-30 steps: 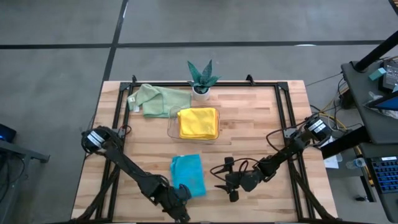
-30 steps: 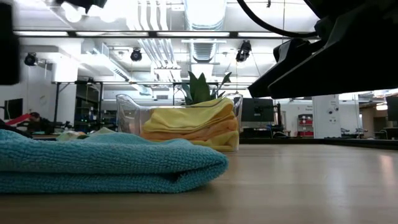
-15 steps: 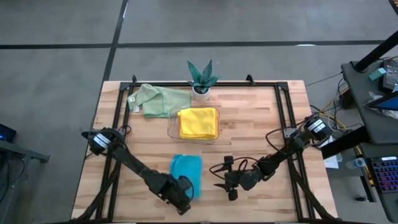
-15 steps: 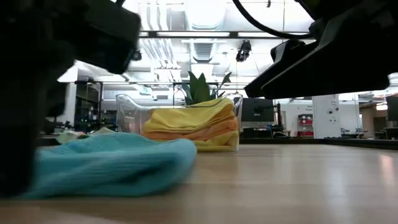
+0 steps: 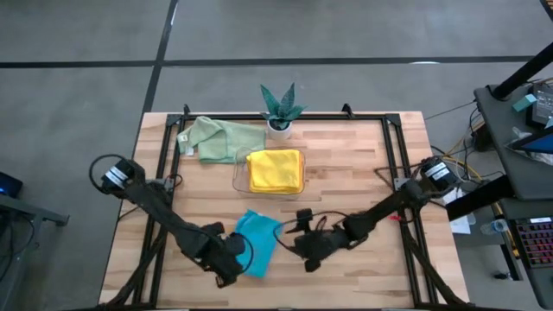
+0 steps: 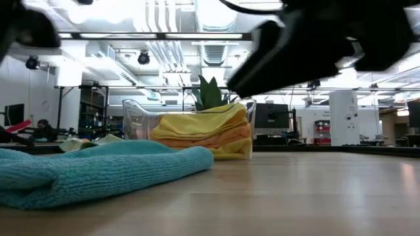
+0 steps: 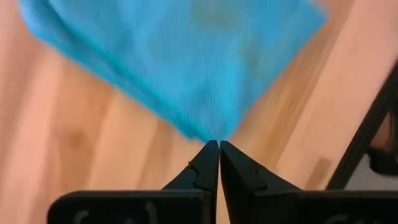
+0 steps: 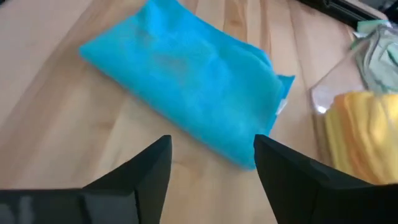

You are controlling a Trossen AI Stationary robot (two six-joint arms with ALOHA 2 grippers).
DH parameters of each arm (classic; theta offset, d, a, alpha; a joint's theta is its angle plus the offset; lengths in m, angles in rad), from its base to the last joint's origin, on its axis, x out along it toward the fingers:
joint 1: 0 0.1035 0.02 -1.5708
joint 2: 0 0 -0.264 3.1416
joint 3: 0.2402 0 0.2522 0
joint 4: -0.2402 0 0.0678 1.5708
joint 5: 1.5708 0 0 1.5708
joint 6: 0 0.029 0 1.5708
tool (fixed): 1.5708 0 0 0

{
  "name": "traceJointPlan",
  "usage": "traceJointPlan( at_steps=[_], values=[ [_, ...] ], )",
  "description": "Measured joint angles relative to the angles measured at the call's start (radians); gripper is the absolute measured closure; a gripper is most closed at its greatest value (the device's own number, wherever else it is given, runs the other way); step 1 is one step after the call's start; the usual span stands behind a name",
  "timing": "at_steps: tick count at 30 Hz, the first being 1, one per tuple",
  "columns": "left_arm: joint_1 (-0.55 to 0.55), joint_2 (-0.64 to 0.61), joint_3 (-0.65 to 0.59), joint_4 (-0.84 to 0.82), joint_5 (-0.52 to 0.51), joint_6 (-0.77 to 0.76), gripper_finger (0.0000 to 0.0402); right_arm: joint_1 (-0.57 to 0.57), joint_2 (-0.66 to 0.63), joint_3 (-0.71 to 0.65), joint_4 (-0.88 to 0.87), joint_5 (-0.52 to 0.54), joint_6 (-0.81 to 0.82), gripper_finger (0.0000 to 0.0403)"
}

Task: Fold microfiber towels
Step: Fold the blue microfiber towel

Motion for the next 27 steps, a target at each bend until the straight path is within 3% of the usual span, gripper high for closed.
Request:
traceJointPlan(
  at_steps=[7, 11, 20, 24, 27],
  values=[
    [-0.076, -0.079, -0.009, 0.007, -0.412, 0.081, 0.0401, -0.175, 0.002, 0.153, -0.128, -0.224, -0.122, 0.0203],
    [-0.099, -0.128, -0.055, 0.01, -0.557, 0.121, 0.0401, -0.272, 0.008, 0.207, -0.116, -0.329, -0.141, 0.0213],
    [-0.096, -0.297, -0.269, 0.033, -0.769, 0.147, 0.0401, -0.335, 0.176, 0.398, -0.147, -0.393, -0.193, 0.0227],
    [-0.094, -0.4, -0.345, 0.048, -0.946, 0.124, 0.0401, -0.338, 0.275, 0.547, -0.233, -0.393, -0.215, 0.0227],
    [-0.094, -0.466, -0.398, 0.069, -1.011, 0.125, 0.0401, -0.343, 0.345, 0.655, -0.342, -0.393, -0.235, 0.0227]
  ],
)
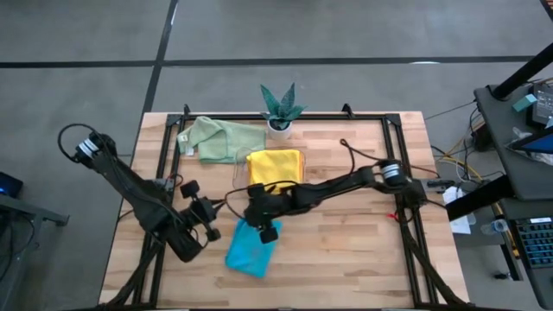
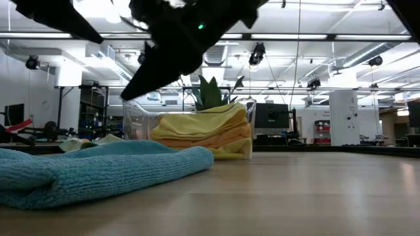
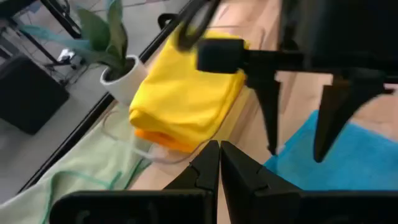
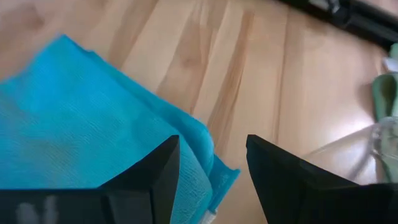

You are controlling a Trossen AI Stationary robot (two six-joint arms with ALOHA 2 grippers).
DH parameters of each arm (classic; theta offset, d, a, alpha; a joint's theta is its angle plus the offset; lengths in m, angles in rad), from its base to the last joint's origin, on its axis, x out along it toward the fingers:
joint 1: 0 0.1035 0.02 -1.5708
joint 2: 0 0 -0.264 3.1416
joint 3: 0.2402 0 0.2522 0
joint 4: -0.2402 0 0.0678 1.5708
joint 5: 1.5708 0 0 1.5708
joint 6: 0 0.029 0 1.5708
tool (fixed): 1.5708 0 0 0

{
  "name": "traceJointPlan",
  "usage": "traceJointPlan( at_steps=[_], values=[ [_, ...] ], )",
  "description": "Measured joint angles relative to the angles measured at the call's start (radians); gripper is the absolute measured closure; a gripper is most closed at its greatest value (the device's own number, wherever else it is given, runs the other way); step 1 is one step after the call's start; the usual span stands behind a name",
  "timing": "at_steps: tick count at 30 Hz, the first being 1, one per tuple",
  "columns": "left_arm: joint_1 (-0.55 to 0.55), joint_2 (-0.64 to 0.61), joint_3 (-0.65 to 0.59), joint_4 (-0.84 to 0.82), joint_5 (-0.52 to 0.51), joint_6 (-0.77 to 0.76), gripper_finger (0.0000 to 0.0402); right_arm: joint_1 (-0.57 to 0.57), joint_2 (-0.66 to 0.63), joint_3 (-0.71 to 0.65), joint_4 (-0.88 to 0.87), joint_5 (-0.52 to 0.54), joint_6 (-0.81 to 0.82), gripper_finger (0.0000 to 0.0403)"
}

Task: Fold microfiber towels
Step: Fold the blue microfiber towel

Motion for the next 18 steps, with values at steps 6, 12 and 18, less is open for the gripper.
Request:
traceJointPlan(
  at_steps=[6, 12, 18],
  values=[
    [-0.001, -0.056, -0.086, 0.103, -0.005, 0.012, 0.0401, -0.002, 0.108, 0.142, -0.17, 0.0, -0.043, 0.0227],
    [-0.001, -0.054, -0.112, 0.113, -0.004, 0.03, 0.0401, -0.013, 0.183, 0.231, -0.261, -0.002, -0.04, 0.0227],
    [-0.001, -0.055, -0.108, 0.115, -0.003, 0.03, 0.0401, -0.016, 0.227, 0.272, -0.315, 0.0, -0.041, 0.0229]
  ],
)
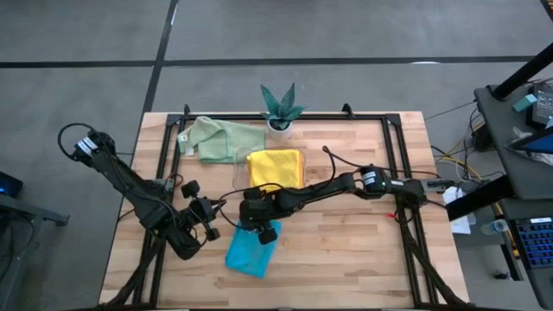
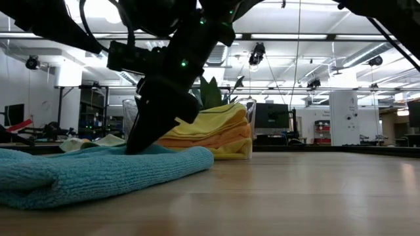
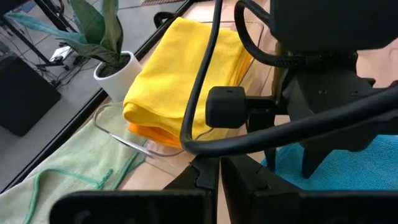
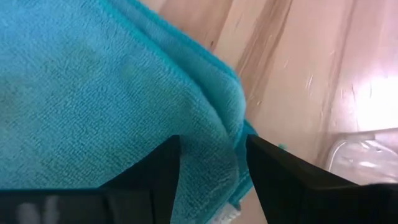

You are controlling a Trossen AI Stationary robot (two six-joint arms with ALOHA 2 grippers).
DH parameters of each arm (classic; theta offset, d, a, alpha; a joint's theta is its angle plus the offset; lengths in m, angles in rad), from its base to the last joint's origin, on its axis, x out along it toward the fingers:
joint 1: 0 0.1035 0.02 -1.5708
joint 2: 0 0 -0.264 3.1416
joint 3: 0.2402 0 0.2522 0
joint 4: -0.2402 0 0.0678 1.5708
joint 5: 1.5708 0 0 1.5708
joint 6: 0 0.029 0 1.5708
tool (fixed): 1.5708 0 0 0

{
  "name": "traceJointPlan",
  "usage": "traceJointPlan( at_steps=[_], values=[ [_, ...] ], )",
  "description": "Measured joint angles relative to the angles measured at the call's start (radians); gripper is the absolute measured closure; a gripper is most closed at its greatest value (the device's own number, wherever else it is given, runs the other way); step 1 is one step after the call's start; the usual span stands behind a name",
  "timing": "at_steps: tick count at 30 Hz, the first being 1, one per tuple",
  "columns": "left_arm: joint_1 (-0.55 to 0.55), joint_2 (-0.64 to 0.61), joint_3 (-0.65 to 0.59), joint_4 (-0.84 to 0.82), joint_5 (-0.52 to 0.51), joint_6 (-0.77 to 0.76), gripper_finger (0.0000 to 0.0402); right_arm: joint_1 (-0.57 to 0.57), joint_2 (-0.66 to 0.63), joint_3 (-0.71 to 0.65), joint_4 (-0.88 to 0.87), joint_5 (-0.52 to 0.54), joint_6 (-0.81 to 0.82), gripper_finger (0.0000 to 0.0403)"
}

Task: Fold microfiber towels
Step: Fold the blue microfiber towel

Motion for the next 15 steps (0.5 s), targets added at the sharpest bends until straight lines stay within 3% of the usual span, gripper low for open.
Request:
traceJointPlan(
  at_steps=[5, 12, 15],
  values=[
    [0.0, 0.0, -0.002, 0.0, 0.0, 0.0, 0.0401, 0.001, 0.004, 0.0, -0.006, -0.004, -0.002, 0.027],
    [0.0, 0.0, -0.002, 0.0, 0.0, 0.001, 0.0401, 0.003, -0.004, -0.002, -0.024, -0.007, 0.0, 0.0381],
    [0.0, 0.0, -0.002, 0.0, 0.0, 0.0, 0.0401, 0.008, -0.017, -0.002, -0.036, -0.007, 0.003, 0.0389]
  ],
)
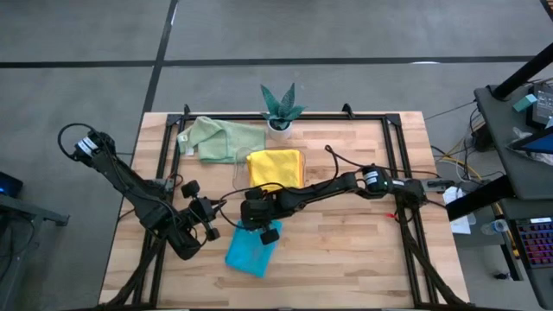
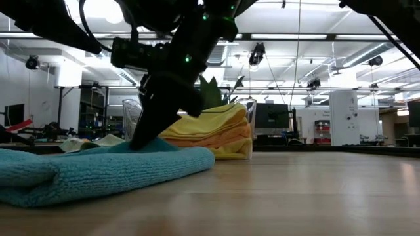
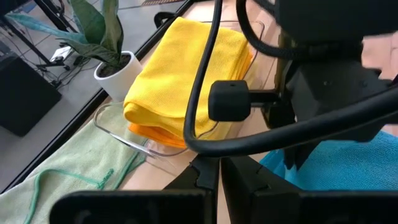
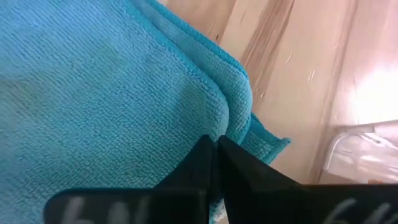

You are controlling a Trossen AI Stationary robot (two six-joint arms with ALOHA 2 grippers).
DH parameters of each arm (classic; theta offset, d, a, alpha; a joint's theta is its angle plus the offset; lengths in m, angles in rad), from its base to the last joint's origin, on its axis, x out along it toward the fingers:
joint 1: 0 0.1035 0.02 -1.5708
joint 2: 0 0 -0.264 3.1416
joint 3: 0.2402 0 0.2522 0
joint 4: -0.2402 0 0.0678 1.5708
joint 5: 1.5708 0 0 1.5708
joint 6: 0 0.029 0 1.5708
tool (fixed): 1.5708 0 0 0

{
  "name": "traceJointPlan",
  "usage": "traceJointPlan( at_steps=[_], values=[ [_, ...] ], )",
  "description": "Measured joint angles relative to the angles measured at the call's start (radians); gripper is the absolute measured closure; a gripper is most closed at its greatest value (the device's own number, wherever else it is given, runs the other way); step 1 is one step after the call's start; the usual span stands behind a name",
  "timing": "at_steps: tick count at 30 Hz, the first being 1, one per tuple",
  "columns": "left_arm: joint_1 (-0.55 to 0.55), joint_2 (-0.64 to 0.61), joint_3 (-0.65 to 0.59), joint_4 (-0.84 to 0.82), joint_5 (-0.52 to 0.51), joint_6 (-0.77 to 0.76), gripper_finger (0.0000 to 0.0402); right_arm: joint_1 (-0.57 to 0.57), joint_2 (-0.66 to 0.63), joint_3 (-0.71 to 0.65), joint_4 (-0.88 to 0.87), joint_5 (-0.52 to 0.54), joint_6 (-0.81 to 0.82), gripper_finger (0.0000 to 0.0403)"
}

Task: Fold microfiber towels
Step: Fold the blue microfiber towel

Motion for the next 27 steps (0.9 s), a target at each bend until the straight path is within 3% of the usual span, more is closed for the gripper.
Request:
traceJointPlan(
  at_steps=[9, 16, 27],
  values=[
    [0.0, 0.0, 0.0, 0.006, 0.0, 0.0, 0.0401, 0.019, -0.032, 0.011, -0.029, 0.045, 0.004, 0.039],
    [0.0, 0.0, 0.0, 0.007, 0.0, 0.0, 0.0401, 0.015, -0.034, 0.033, 0.006, 0.178, -0.035, 0.039],
    [0.0, 0.0, -0.002, 0.007, 0.0, -0.001, 0.0401, 0.009, -0.03, -0.023, 0.095, 0.184, -0.063, 0.039]
  ],
)
